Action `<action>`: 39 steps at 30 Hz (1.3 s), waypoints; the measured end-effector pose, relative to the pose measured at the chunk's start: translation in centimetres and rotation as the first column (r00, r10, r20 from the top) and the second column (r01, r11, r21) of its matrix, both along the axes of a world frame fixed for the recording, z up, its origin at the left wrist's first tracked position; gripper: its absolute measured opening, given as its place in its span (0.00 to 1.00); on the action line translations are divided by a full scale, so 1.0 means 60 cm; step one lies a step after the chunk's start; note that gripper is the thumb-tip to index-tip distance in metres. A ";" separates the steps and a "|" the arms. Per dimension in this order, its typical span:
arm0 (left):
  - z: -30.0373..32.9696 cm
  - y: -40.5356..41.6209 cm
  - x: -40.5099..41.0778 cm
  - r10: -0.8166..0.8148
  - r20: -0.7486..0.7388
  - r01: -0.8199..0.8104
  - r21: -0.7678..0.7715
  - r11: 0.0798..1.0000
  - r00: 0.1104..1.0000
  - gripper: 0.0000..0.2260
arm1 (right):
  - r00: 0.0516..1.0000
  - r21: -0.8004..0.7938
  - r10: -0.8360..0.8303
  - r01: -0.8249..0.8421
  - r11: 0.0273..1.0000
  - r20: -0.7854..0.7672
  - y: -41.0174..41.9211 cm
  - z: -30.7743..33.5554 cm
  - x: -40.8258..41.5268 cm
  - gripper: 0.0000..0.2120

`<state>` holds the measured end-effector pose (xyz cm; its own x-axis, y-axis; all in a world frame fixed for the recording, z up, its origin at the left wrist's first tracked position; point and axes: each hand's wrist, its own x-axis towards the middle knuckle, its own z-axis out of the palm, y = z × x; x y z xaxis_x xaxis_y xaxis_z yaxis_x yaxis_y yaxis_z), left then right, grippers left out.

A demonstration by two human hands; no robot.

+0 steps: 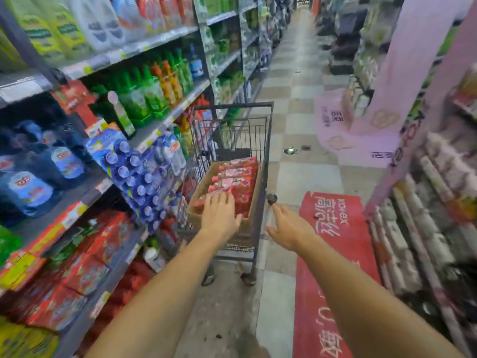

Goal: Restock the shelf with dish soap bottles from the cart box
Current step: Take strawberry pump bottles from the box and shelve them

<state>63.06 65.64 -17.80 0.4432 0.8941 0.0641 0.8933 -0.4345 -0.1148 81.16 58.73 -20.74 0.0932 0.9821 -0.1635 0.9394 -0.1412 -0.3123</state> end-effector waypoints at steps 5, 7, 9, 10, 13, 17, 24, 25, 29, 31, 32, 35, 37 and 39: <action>-0.043 0.068 0.062 -0.019 -0.024 0.018 -0.039 0.999 1.000 0.26 | 1.000 -0.058 0.006 -0.006 0.998 -0.002 0.031 -0.029 0.060 0.34; -0.060 0.097 0.092 -0.008 -0.009 0.008 -0.073 0.997 1.000 0.25 | 1.000 -0.072 0.009 -0.008 0.997 0.014 0.064 -0.040 0.089 0.33; -0.077 0.132 0.122 0.000 0.005 0.001 -0.088 0.996 1.000 0.24 | 1.000 -0.090 0.013 -0.011 0.996 0.022 0.108 -0.049 0.112 0.32; -0.083 0.154 0.136 0.010 0.018 -0.008 -0.090 0.996 1.000 0.25 | 1.000 -0.098 0.020 -0.018 0.995 0.022 0.136 -0.051 0.119 0.32; -0.098 0.225 0.174 0.062 0.074 -0.055 -0.102 0.993 0.995 0.26 | 0.997 -0.139 0.068 -0.063 0.988 0.030 0.228 -0.061 0.136 0.32; -0.117 0.319 0.202 0.120 0.052 -0.111 -0.146 0.983 0.991 0.27 | 0.979 -0.186 0.165 -0.141 0.972 0.120 0.340 -0.069 0.163 0.30; -0.109 0.454 0.188 0.220 -0.013 -0.220 -0.140 0.965 0.975 0.24 | 0.956 -0.207 0.280 -0.257 0.944 0.089 0.514 -0.086 0.186 0.29; -0.111 0.466 0.180 0.242 -0.025 -0.243 -0.148 0.959 0.970 0.24 | 0.953 -0.223 0.289 -0.265 0.938 0.084 0.529 -0.085 0.181 0.29; -0.128 0.502 0.154 0.321 -0.063 -0.328 -0.164 0.930 0.945 0.24 | 0.947 -0.258 0.317 -0.292 0.921 0.060 0.590 -0.099 0.168 0.31; -0.144 0.506 0.145 0.352 -0.059 -0.357 -0.189 0.915 0.934 0.24 | 0.945 -0.271 0.322 -0.297 0.916 0.053 0.618 -0.118 0.160 0.32; -0.157 0.504 0.138 0.372 -0.059 -0.376 -0.209 0.903 0.926 0.26 | 0.939 -0.286 0.339 -0.310 0.907 0.055 0.630 -0.133 0.151 0.32; -0.195 0.517 0.118 0.441 -0.083 -0.448 -0.235 0.863 0.893 0.28 | 0.907 -0.360 0.418 -0.372 0.856 0.056 0.669 -0.167 0.119 0.31; -0.209 0.540 0.110 0.480 -0.104 -0.490 -0.251 0.835 0.871 0.25 | 0.882 -0.406 0.469 -0.409 0.817 0.055 0.704 -0.185 0.102 0.31; -0.215 0.565 0.106 0.523 -0.100 -0.528 -0.289 0.799 0.846 0.22 | 0.873 -0.434 0.487 -0.428 0.793 0.028 0.744 -0.202 0.088 0.33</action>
